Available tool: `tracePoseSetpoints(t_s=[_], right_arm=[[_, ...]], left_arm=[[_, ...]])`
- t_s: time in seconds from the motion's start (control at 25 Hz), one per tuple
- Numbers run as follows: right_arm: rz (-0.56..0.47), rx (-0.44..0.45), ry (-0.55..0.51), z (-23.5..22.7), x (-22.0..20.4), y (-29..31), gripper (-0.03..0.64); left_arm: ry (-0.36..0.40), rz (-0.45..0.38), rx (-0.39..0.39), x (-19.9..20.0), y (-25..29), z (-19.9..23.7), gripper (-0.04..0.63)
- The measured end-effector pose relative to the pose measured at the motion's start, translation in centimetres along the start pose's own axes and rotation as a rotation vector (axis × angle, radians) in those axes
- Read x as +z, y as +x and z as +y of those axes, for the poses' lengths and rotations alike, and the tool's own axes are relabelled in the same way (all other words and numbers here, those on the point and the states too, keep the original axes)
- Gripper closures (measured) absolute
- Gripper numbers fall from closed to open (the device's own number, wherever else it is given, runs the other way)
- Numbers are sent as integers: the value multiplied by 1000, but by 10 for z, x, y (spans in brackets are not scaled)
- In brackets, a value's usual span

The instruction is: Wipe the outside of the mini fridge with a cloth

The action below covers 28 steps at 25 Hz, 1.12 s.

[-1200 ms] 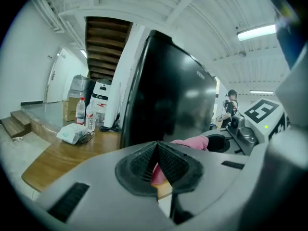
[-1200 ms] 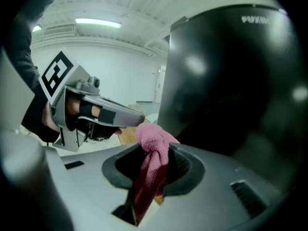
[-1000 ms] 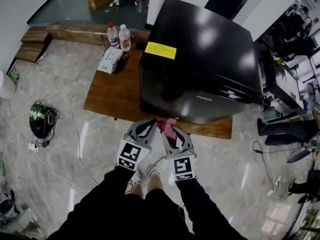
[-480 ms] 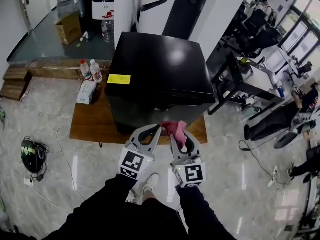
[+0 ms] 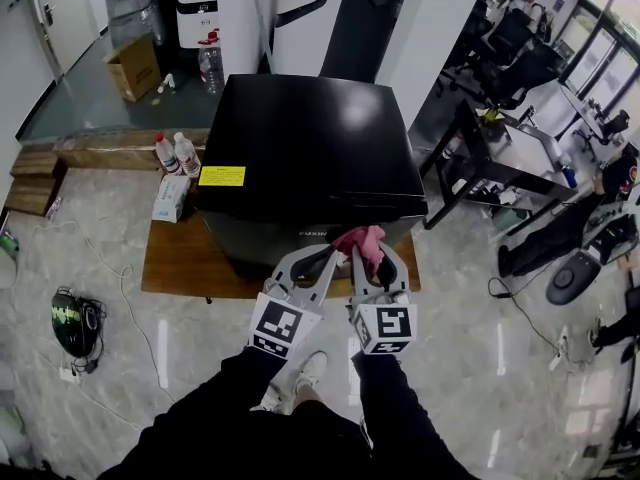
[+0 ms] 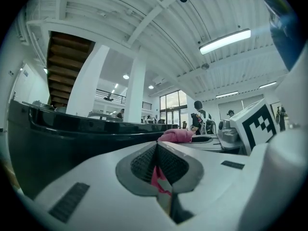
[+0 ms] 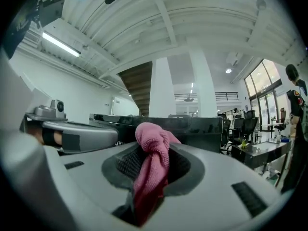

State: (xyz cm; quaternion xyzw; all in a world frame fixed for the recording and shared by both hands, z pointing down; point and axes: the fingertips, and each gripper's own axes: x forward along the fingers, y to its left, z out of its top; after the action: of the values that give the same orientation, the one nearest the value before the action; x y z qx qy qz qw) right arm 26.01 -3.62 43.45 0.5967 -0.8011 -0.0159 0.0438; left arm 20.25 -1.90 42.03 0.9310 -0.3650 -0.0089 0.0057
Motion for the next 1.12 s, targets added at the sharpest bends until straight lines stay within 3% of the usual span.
tracePoseSetpoints(t_s=[0.2,0.4,1.12], right_arm=[[-41,15,-11,-10,-10,11,505],[-30,32,4,-20,-47,12,505],[209,72,62,-39,-217,29,505]], left_arm=[[10,3,6,-17,19,3,589],[-15,28,8,-52,33,-1,589],[-97,197,-4,-220,72,-8,589]])
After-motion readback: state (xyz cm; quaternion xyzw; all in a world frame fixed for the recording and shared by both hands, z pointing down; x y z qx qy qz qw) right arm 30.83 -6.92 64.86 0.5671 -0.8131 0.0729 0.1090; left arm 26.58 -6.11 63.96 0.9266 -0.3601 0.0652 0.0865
